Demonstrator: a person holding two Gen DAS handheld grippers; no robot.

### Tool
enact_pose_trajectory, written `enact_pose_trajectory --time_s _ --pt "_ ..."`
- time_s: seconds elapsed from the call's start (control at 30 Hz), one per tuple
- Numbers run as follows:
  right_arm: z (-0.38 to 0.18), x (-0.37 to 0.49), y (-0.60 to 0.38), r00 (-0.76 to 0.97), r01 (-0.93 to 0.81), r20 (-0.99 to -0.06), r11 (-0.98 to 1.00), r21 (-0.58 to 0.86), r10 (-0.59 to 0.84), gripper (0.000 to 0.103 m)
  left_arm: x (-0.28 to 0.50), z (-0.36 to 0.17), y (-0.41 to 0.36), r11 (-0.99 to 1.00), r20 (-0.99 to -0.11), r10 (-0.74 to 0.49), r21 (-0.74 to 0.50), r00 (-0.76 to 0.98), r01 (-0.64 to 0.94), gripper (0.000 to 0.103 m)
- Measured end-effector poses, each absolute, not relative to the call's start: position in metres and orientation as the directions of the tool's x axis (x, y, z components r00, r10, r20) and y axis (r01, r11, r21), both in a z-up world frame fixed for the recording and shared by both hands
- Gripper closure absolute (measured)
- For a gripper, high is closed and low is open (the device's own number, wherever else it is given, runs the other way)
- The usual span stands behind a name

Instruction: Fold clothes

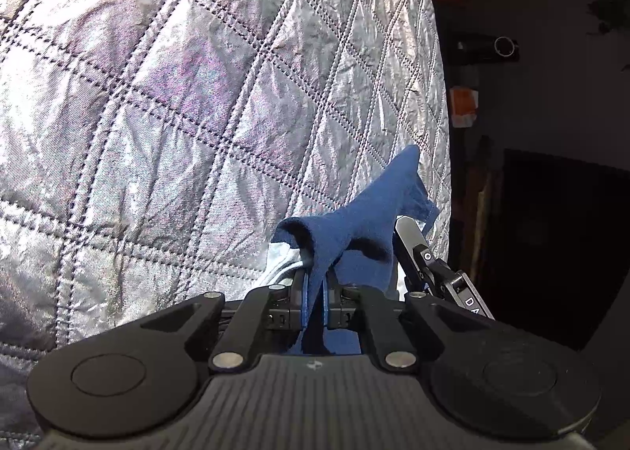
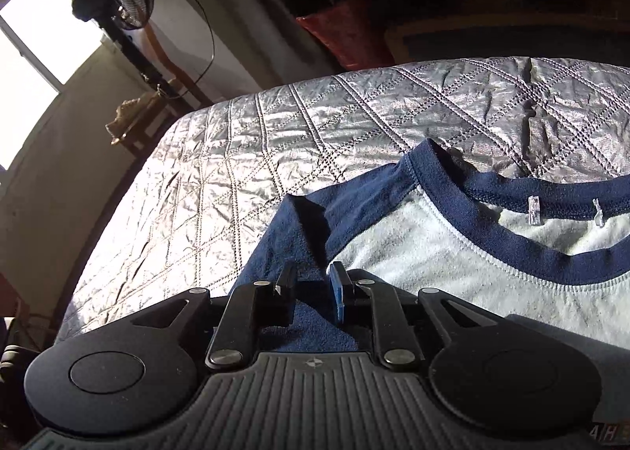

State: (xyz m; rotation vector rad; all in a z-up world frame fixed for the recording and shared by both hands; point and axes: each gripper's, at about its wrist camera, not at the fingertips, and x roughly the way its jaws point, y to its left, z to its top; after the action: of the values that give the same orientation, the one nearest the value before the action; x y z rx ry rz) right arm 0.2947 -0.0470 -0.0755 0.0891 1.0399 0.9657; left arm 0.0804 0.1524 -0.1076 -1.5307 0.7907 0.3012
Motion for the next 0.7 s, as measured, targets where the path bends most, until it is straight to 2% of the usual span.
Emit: enact_pose_trajectory --time_s 0.03,0.1,0.4,0.47,0.53,0.6,0.67,0.7 --pt "-0.074 0.292 -0.044 0.159 -0.655 -0.699 0.604 0.454 0.698 0.103 0.080 -0.107 0.153 0.068 -0.625 -0.294 -0.768 0.723 -0.637 0.097" --pt "-0.071 0.285 -0.037 0.185 -0.696 -0.722 0.607 0.384 0.667 0.103 0.079 -0.105 0.153 0.084 -0.637 -0.281 -0.762 0.718 -0.643 0.099" --pt "-0.068 0.293 -0.047 0.310 -0.634 -0.713 0.695 0.339 0.629 0.103 0.069 -0.090 0.151 0.151 -0.684 -0.229 -0.727 0.692 -0.669 0.100" --pt "-0.066 0.297 -0.051 0.271 -0.621 -0.683 0.665 0.415 0.678 0.103 0.066 -0.087 0.152 0.167 -0.688 -0.230 -0.724 0.688 -0.669 0.100" --pt "-0.065 0.299 -0.050 0.190 -0.625 -0.653 0.603 0.495 0.733 0.096 0.063 -0.085 0.153 0.182 -0.693 -0.231 -0.721 0.683 -0.669 0.099" --pt "-0.064 0.297 -0.042 0.158 -0.651 -0.665 0.583 0.486 0.730 0.083 0.061 -0.083 0.154 0.187 -0.693 -0.231 -0.721 0.683 -0.667 0.099" --pt "-0.065 0.296 -0.035 0.138 -0.666 -0.683 0.577 0.472 0.717 0.078 0.061 -0.084 0.153 0.181 -0.692 -0.234 -0.721 0.683 -0.669 0.099" --pt "-0.067 0.296 -0.032 0.131 -0.669 -0.690 0.577 0.469 0.712 0.068 0.062 -0.085 0.152 0.181 -0.692 -0.234 -0.721 0.683 -0.669 0.098"
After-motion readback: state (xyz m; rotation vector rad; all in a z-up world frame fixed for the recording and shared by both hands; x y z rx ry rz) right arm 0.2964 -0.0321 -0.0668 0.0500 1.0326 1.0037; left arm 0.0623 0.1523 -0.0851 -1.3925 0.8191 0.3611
